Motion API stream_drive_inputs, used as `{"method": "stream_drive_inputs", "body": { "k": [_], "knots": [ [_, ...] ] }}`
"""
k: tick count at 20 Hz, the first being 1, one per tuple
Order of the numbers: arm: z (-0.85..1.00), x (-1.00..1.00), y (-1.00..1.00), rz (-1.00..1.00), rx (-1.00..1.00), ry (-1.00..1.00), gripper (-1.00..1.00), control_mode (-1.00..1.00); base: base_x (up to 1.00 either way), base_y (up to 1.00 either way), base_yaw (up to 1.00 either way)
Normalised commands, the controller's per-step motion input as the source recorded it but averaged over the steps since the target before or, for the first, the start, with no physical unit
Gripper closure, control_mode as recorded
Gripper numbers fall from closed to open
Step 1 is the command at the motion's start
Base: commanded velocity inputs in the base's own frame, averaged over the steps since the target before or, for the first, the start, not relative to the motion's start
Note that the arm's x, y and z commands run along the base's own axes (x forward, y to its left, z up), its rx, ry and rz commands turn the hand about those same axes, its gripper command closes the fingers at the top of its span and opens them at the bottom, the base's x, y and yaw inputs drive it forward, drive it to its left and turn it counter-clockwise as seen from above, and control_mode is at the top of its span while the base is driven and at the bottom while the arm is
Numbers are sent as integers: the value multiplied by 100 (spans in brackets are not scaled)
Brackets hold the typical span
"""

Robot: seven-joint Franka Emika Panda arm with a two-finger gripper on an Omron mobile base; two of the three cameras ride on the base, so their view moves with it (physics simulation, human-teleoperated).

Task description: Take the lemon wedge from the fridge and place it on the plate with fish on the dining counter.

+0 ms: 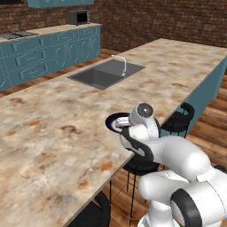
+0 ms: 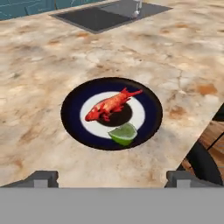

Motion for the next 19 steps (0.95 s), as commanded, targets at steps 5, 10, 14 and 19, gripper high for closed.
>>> {"method": "stream_drive_inputs", "body": {
  "k": [5,10,14,19],
  "knots": [
    [100,-100,18,0,-25,-51,-100,-100,0,0,0],
    [100,-100,17,-2,-13,-36,-100,-100,0,0,0],
    [86,-100,-5,3,-14,-44,-100,-100,0,0,0],
    [8,-66,30,12,-9,-50,-100,-100,0,0,0]
  ]
}}
